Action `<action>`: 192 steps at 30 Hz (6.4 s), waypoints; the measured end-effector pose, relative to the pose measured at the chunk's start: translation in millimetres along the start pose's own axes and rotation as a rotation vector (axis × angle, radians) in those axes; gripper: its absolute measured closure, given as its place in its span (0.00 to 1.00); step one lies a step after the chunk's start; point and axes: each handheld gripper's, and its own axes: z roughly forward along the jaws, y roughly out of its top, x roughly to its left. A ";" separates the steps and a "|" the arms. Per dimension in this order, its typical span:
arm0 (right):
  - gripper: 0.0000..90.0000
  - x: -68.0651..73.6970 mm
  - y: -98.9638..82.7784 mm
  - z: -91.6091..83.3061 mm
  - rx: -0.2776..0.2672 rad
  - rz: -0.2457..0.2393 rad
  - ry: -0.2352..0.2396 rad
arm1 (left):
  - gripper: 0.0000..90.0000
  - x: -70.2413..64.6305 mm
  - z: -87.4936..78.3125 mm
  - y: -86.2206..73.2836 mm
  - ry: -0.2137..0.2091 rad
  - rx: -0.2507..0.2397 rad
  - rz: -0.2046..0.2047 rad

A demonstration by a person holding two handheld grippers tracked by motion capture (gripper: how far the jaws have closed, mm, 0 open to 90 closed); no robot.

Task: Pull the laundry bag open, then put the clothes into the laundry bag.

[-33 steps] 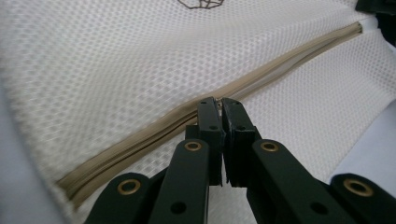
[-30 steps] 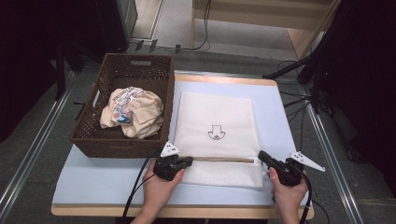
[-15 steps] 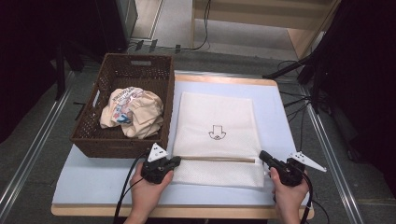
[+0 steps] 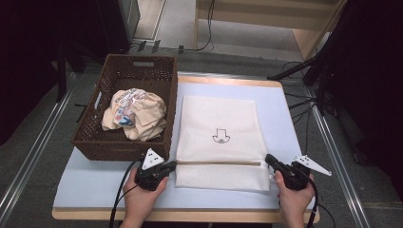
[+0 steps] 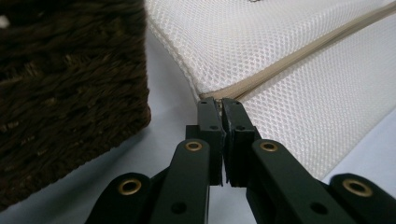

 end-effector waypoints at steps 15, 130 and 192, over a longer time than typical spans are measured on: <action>0.54 2.3 7.0 -1.2 -0.037 -0.056 -0.014 | 0.71 1.9 -25.0 5.5 -0.037 -0.143 0.003; 0.93 84.3 7.1 91.5 0.309 -0.464 -0.046 | 0.88 -47.0 37.9 -7.3 -0.186 0.068 0.103; 0.95 76.2 31.0 50.8 0.086 -0.304 0.112 | 0.00 55.5 -34.7 148.9 0.080 -0.192 0.016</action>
